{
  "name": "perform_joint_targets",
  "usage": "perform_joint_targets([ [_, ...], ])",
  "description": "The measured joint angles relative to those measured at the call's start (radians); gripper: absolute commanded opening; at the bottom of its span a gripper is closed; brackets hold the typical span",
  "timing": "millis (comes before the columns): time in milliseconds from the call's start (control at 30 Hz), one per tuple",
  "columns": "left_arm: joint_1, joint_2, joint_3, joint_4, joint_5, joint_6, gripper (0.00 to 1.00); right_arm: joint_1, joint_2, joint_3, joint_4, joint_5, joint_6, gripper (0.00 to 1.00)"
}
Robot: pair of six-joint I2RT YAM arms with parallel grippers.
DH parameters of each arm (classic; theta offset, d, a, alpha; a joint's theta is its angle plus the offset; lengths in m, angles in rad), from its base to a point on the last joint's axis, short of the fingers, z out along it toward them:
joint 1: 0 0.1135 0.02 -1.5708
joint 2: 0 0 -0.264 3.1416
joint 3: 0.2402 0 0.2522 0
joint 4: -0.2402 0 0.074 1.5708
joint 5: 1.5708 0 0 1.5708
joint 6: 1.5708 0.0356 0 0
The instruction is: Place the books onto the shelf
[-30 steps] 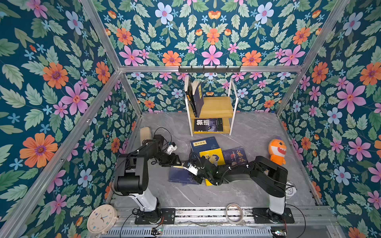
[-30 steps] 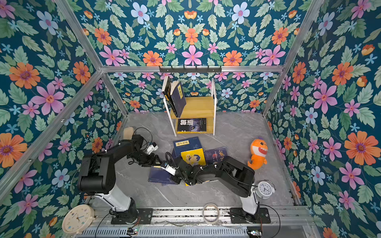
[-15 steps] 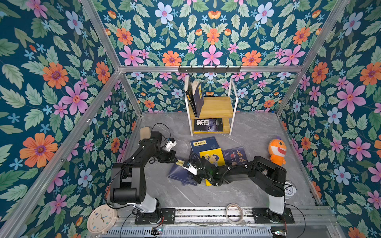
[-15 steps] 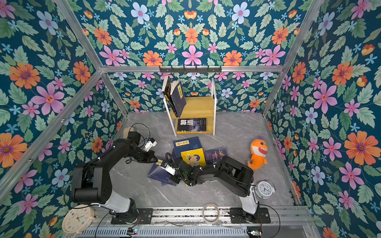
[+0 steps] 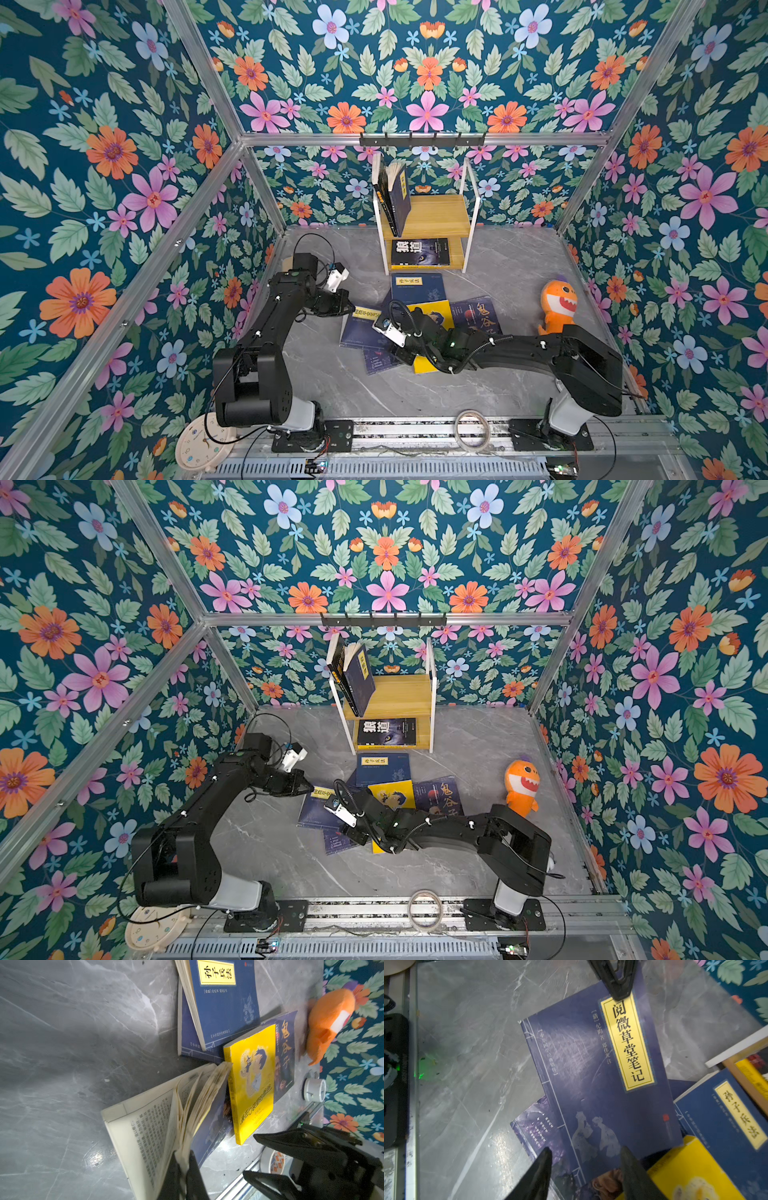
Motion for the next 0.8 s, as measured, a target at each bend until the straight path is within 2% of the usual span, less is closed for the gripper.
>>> perform_joint_targets([
  [233, 0.031, -0.009, 0.023, 0.003, 0.076, -0.114, 0.0, 0.052, -0.02, 0.05, -0.032, 0.134, -0.032, 0.7],
  [533, 0.035, -0.002, 0.022, 0.024, 0.148, -0.204, 0.0, 0.114, 0.189, 0.171, -0.014, 0.275, -0.145, 0.72],
  [800, 0.035, 0.01, 0.019, 0.031, 0.157, -0.219, 0.0, 0.106, 0.316, 0.231, 0.031, 0.346, -0.222, 0.65],
])
